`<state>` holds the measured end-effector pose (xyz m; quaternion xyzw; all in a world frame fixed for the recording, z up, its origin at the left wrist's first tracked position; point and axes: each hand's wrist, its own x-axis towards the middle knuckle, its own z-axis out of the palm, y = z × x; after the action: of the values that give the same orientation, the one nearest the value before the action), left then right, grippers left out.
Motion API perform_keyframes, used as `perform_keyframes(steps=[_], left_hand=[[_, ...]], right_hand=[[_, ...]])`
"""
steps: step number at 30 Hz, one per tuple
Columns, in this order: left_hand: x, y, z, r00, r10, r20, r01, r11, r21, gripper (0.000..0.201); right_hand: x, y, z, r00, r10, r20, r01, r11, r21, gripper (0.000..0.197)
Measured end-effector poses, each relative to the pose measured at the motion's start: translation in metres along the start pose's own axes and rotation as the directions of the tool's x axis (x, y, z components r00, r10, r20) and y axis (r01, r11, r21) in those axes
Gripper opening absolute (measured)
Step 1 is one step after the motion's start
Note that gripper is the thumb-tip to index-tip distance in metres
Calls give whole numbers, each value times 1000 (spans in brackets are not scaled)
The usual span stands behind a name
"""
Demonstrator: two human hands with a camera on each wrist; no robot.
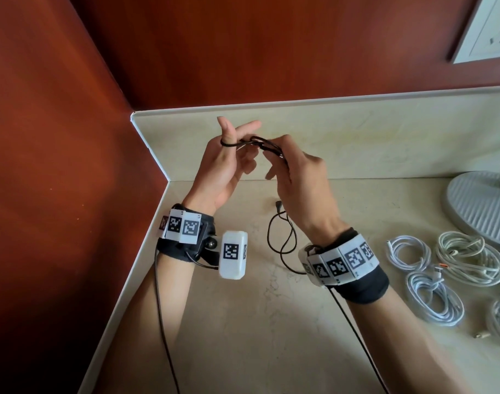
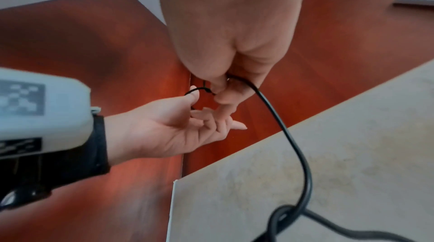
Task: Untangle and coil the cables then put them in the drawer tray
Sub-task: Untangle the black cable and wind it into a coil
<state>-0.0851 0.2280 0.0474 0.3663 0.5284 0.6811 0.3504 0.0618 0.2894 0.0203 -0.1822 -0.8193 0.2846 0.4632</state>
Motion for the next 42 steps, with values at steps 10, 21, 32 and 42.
perform_keyframes(steps=[10, 21, 32, 42], left_hand=[[12, -10, -10, 989, -85, -121, 79, 995, -53, 75], [-8, -15, 12, 965, 97, 242, -127, 985, 115, 111], [-4, -14, 19, 935, 54, 351, -125, 976, 181, 108], [-12, -7, 14, 953, 78, 293, -151, 960, 236, 129]], right_hand=[[12, 6, -19, 972, 123, 200, -133, 990, 38, 17], [18, 21, -33, 852, 453, 263, -508, 588, 629, 16], [13, 10, -18, 944, 331, -14, -277, 812, 514, 25], [10, 21, -20, 951, 82, 297, -219, 858, 464, 8]])
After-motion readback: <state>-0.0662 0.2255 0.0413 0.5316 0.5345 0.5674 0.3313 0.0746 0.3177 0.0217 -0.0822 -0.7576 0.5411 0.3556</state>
